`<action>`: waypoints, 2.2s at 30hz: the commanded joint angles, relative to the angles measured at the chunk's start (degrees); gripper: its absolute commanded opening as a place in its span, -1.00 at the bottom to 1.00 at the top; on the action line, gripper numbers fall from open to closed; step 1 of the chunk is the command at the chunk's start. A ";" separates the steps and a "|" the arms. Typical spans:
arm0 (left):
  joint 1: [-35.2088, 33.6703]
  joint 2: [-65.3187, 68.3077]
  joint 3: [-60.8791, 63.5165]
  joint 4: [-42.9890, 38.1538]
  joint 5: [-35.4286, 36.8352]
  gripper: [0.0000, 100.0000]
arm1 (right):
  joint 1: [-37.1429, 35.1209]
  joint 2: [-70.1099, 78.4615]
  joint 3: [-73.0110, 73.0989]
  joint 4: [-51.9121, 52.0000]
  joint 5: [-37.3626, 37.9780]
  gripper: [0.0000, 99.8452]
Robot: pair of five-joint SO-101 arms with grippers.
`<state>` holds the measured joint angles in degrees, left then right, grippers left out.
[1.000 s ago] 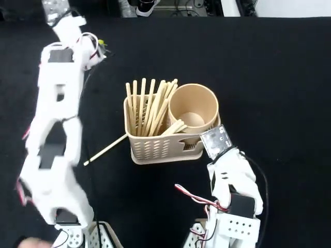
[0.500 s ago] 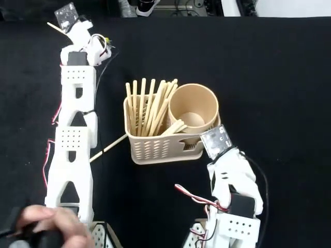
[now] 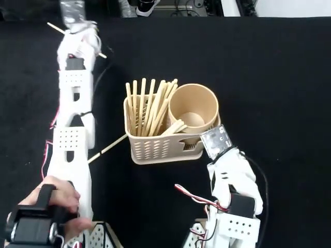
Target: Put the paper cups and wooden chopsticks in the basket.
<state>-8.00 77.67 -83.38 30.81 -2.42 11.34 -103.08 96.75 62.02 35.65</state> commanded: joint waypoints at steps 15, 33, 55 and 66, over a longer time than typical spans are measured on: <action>0.22 -1.14 3.12 8.97 -3.52 -0.94 | -0.26 -2.33 -0.13 0.18 0.35 -0.98; 1.01 -1.58 0.13 31.82 -3.25 -0.93 | -0.26 -2.33 -0.13 0.18 0.44 -0.98; 4.53 0.62 11.74 -19.43 -24.44 -0.94 | -0.26 -2.33 -0.13 0.18 0.44 -0.98; -0.04 0.09 11.74 -6.95 -17.32 -0.94 | -0.26 -2.33 -0.13 0.18 0.44 -0.98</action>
<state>-7.21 79.87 -71.25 21.49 -20.70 11.34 -103.08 96.75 62.02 35.65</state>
